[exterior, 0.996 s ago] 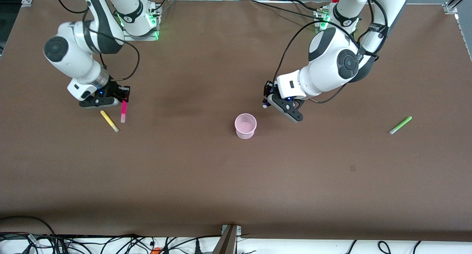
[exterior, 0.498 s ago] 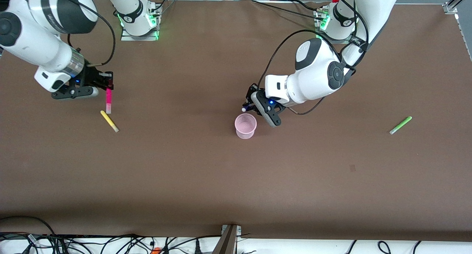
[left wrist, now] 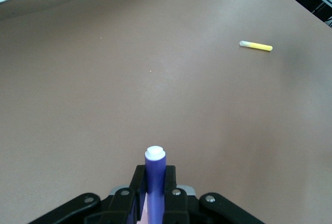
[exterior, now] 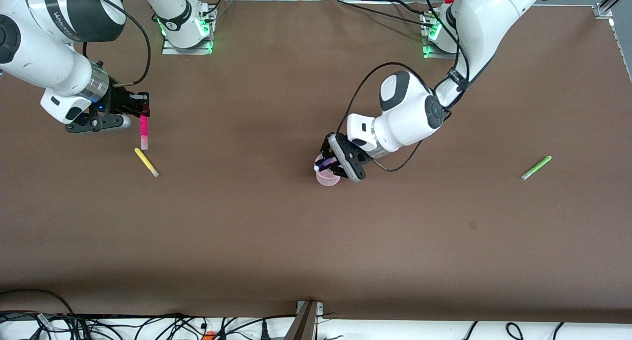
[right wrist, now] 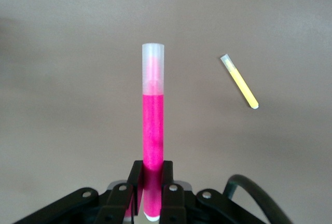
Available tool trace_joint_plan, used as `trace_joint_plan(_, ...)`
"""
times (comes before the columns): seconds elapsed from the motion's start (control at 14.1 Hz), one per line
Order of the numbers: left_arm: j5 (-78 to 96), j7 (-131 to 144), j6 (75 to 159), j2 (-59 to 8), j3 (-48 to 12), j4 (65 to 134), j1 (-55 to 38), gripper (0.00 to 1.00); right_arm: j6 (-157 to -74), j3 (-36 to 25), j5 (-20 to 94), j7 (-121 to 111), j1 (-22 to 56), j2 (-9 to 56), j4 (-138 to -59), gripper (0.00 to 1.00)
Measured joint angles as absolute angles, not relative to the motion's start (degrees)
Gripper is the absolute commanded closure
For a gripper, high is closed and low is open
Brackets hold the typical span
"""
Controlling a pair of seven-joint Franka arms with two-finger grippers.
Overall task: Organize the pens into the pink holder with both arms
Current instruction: 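Drop the blue pen into the holder while the right gripper lifts the marker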
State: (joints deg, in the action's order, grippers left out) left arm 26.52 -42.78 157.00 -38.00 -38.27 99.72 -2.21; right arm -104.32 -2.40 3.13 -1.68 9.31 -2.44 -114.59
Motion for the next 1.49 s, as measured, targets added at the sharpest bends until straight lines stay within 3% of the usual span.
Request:
trace_joint_plan(0.57,25.3,-44.0,157.8,-39.7,-38.1,97.9,-3.0,1.0,-104.2,-2.1,1.1,-1.7,10.9,-2.4,-114.6,1.0)
trace_joint_plan(0.64,24.6,-44.1,157.9,-40.1,-38.1,97.9,-3.0,0.61,-104.2,-2.1,1.1,-1.7,10.9,-2.4,-114.6,1.0)
trace_joint_plan(0.71,24.3,-44.2,157.9,-40.5,-38.1,97.8,-3.0,0.01,-104.2,-2.1,1.1,-1.7,10.9,-2.4,-114.6,1.0)
trace_joint_plan(1.21,24.5,-42.9,156.3,-41.0,-39.0,96.9,-2.7,0.0,-104.1,-1.9,-0.9,-1.8,14.4,-2.4,-113.7,1.0)
trace_joint_plan(1.49,24.7,-32.3,139.6,-37.4,-40.5,94.7,1.0,0.0,-104.0,-1.0,-6.2,-1.4,21.6,-2.4,-111.3,1.0)
